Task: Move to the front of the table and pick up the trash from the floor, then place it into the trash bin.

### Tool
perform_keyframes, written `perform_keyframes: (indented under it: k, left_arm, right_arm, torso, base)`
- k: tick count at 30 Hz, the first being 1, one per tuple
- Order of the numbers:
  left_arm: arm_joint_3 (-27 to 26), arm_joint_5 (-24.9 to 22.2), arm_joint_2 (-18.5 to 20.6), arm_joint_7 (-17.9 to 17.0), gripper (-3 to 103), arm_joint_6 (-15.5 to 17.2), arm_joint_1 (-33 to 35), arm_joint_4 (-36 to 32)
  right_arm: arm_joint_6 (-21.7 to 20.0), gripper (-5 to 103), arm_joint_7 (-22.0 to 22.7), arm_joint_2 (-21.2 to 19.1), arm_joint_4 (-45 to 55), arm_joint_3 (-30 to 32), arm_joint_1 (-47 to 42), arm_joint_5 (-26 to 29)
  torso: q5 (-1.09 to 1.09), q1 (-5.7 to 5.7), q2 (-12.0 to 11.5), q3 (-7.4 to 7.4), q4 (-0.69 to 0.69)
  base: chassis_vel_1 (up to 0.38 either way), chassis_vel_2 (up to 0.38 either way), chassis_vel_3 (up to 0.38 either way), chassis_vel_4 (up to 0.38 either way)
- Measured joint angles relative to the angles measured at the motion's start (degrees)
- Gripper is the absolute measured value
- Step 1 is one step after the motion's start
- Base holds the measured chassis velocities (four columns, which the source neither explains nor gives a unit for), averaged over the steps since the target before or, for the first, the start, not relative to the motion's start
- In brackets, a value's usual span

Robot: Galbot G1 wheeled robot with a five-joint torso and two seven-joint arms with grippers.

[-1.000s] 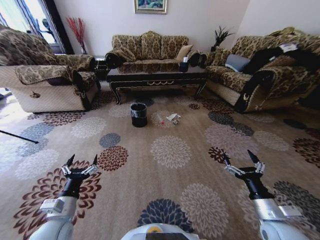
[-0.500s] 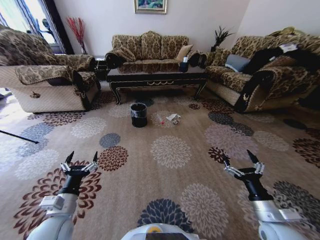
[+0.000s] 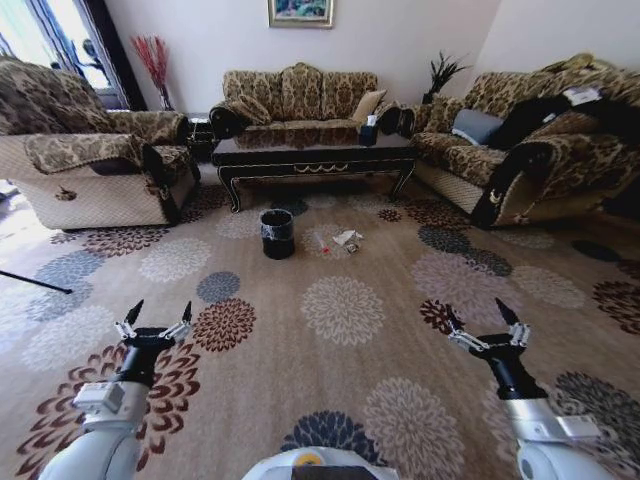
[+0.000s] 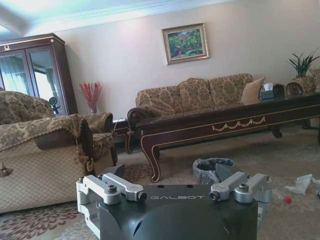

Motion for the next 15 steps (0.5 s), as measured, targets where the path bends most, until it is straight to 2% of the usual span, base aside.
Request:
perform_keyframes:
  k: [6,15]
  left_arm:
    - [0.44,-1.43,-0.54,0.81,100,-0.02,-0.07,-0.41]
    - [1.17,-1.19,-1.02,1.15,100,-0.26,-0.35,-0.51]
  right_arm:
    - [-0.05,100,0.15,0.10,-0.46,-0.14,0.21,-0.12]
    - [-0.06,100,0.20,-0.02,-0.76,0.12,0.06,-0.16]
  torso:
    - [0.00,0.00,0.03,0.03,0.00]
    - [-0.01,0.02,0.07,0.06,0.00]
  base:
    - [-0.270,0.279,0.260,-0.279]
    - [-0.347,0.336,0.345,-0.343]
